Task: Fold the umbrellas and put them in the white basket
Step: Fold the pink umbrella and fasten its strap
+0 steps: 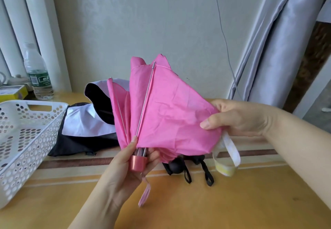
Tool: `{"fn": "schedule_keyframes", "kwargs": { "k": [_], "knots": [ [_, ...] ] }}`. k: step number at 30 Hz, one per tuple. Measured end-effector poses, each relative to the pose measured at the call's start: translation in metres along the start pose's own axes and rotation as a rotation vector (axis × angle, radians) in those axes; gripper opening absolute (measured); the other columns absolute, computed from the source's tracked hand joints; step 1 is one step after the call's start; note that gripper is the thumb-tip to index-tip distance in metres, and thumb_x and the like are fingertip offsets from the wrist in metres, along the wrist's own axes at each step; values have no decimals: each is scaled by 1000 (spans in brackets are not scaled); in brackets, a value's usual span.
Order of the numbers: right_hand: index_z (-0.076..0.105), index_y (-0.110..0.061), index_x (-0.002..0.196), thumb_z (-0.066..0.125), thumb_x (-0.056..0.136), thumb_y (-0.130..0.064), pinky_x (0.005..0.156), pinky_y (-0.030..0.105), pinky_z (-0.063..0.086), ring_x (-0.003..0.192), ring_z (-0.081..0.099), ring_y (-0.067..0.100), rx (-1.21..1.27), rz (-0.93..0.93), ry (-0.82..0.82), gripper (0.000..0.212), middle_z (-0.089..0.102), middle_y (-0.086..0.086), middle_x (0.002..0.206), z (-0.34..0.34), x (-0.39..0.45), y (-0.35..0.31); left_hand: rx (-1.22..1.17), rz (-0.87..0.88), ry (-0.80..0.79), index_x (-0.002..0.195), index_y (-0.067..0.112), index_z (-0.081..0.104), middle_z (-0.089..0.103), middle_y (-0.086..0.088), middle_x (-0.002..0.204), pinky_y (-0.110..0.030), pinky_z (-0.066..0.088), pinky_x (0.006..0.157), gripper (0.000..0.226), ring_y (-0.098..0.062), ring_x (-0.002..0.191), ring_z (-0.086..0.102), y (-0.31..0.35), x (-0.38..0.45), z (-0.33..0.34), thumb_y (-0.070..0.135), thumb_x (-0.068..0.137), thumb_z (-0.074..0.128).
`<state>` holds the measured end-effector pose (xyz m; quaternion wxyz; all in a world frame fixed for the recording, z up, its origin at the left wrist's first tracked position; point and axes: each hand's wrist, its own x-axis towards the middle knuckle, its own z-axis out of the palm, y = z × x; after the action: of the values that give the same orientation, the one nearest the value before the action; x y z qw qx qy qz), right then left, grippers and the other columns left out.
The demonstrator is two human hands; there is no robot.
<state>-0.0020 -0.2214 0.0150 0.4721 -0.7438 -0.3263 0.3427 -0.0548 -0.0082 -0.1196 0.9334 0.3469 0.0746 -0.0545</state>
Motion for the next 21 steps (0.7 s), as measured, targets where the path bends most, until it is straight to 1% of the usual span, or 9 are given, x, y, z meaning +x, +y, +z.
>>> {"fn": "schedule_keyframes", "kwargs": {
  "k": [2,3,4,6,9,12,15,17,21],
  "knots": [
    [58,10,108,69,77,-25,85,42,57,93,67,28,-95,63,24,48,70,16,98,-1,-1,-4,-1,-7,-37,68,2,65,57,-10,61,-30,57,49,28,-17,44,56,-2,-2,1,25,80,54],
    [61,9,103,75,74,-28,87,46,55,93,65,33,-135,97,5,50,68,22,99,-1,-2,-4,18,2,-49,72,3,60,54,-8,60,-25,53,44,24,-14,42,50,-3,-3,2,23,81,52],
    [65,4,93,81,70,-27,84,43,57,90,66,30,-170,120,-3,42,68,20,94,-1,-2,-3,46,18,-56,74,5,54,51,-6,59,-22,48,39,20,-13,41,46,-4,-3,2,22,82,50],
    [70,-18,75,83,72,-13,73,24,55,80,69,15,-204,155,-30,14,71,-1,79,3,-1,1,108,66,-71,74,6,49,48,-6,58,-20,41,36,19,-13,41,44,-5,-1,0,23,84,51],
    [73,-40,77,77,75,-9,75,16,51,83,68,3,-284,169,-71,31,72,-14,81,6,-3,5,212,154,-68,71,6,49,48,-7,59,-22,40,38,24,-15,44,46,-6,1,-3,26,83,55],
    [70,-12,100,78,72,-8,84,28,55,92,68,17,-286,144,-7,29,72,10,96,6,-6,6,309,252,-37,74,6,48,50,-6,56,-22,41,41,24,-16,45,48,-8,3,-6,27,82,55],
    [65,9,97,75,71,-6,77,23,54,85,69,19,-244,114,40,31,71,15,88,1,-10,6,335,303,-23,79,4,49,53,-5,56,-23,42,41,25,-15,45,49,-8,5,-7,28,81,55],
    [64,10,99,73,77,-5,80,22,53,88,67,17,-245,119,16,28,69,9,90,3,-10,4,334,306,-16,87,3,50,54,-8,60,-23,42,42,27,-16,46,50,-8,5,-9,29,81,56],
    [64,-9,104,59,85,-9,86,18,49,96,65,9,-246,172,-80,20,69,-5,98,10,-5,11,371,313,-37,94,3,48,56,-10,59,-23,42,43,30,-17,47,51,-10,5,-11,30,83,55]
  ]
}}
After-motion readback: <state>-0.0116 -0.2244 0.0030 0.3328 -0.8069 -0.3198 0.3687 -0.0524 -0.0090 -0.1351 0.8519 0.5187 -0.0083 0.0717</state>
